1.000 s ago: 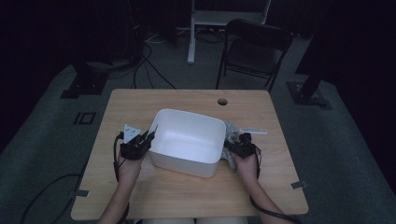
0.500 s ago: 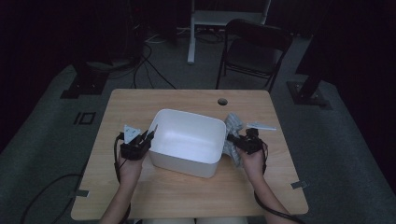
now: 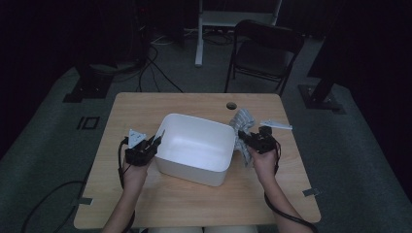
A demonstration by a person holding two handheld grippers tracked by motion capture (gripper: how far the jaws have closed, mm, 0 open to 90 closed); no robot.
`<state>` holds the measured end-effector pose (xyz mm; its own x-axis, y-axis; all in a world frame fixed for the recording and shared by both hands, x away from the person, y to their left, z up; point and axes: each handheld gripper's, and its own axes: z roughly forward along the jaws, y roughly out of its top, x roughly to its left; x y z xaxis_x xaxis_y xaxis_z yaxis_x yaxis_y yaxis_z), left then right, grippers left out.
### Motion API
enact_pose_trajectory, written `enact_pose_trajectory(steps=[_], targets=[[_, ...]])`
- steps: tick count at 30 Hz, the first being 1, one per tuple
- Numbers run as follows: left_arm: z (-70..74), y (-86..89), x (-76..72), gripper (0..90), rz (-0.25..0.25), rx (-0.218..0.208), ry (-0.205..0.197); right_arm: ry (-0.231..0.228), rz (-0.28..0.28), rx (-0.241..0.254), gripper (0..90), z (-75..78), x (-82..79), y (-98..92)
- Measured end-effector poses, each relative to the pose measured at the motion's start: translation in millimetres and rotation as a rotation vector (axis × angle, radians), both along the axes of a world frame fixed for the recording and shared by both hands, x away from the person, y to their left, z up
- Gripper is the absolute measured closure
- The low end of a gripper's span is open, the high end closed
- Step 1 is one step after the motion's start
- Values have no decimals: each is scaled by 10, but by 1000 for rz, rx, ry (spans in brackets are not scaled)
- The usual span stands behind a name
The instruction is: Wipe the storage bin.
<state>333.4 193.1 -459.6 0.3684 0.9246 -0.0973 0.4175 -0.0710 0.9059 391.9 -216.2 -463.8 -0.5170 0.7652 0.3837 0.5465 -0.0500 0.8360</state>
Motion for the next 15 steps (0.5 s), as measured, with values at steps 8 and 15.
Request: enact_pose_trajectory(steps=[8, 15], targets=[[5, -26, -15, 795, 16, 12, -2, 52, -8, -53, 773, -221, 40, 66], [3, -36, -22, 797, 18, 13, -4, 89, -14, -78, 775, -375, 92, 88]])
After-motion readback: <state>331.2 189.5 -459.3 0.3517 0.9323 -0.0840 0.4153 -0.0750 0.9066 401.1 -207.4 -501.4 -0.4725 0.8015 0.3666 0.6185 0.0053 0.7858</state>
